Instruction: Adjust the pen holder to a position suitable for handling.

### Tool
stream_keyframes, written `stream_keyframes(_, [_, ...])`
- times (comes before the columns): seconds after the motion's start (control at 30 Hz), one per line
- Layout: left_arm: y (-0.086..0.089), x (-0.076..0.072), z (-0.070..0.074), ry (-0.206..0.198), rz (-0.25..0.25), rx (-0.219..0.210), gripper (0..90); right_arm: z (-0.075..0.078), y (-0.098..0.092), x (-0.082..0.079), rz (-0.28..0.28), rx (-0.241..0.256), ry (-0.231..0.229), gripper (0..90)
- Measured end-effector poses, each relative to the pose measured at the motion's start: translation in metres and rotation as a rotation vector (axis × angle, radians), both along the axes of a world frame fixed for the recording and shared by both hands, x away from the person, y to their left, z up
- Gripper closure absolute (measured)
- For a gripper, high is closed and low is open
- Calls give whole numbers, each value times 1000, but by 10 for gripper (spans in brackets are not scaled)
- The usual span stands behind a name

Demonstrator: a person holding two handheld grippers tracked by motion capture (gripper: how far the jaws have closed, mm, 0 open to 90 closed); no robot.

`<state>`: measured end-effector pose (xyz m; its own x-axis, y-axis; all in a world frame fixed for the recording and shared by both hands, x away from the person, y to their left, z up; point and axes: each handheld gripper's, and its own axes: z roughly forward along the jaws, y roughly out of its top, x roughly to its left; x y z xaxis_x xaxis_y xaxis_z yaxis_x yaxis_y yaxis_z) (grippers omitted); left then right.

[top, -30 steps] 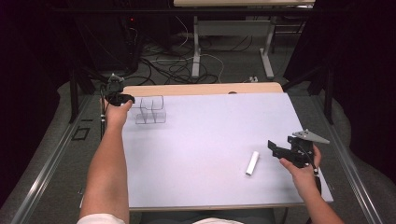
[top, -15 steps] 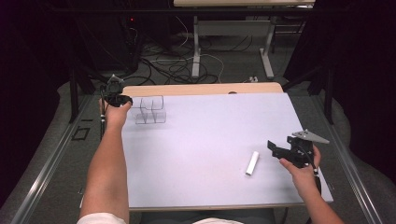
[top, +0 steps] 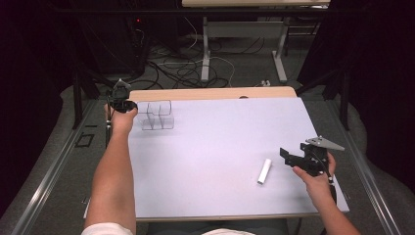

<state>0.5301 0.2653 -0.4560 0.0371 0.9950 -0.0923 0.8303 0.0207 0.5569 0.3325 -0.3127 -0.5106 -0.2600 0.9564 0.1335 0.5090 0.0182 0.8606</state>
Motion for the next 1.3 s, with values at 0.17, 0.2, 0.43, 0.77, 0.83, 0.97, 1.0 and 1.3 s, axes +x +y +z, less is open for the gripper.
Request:
stream_keyframes(0.17, [-2, -1, 1, 4, 13, 4, 892, 0, 0, 0, 1, 3, 3, 151])
stream_keyframes(0.2, [-2, -1, 1, 8, 22, -1, 892, 0, 0, 0, 4, 2, 4, 151])
stream_keyframes(0.43, [-7, -3, 3, 6, 29, 2, 893, 0, 0, 0, 6, 0, 7, 151])
stream_keyframes(0.77, [-20, -10, 9, 11, -6, -16, 892, 0, 0, 0, 5, 6, 7, 151])
stream_keyframes(0.83, [-23, -13, 11, 15, -8, -17, 891, 0, 1, 0, -1, 7, 5, 151])
stream_keyframes(0.97, [-27, -19, 14, 32, -26, -22, 890, 1, 1, 0, 7, 8, 3, 152])
stream_keyframes(1.0, [-28, -22, 14, 29, -29, -30, 890, 1, 1, 0, 7, 8, 3, 152])
stream_keyframes(1.3, [-33, -44, 7, 44, -39, -87, 890, 1, 0, 0, 10, 8, -2, 151])
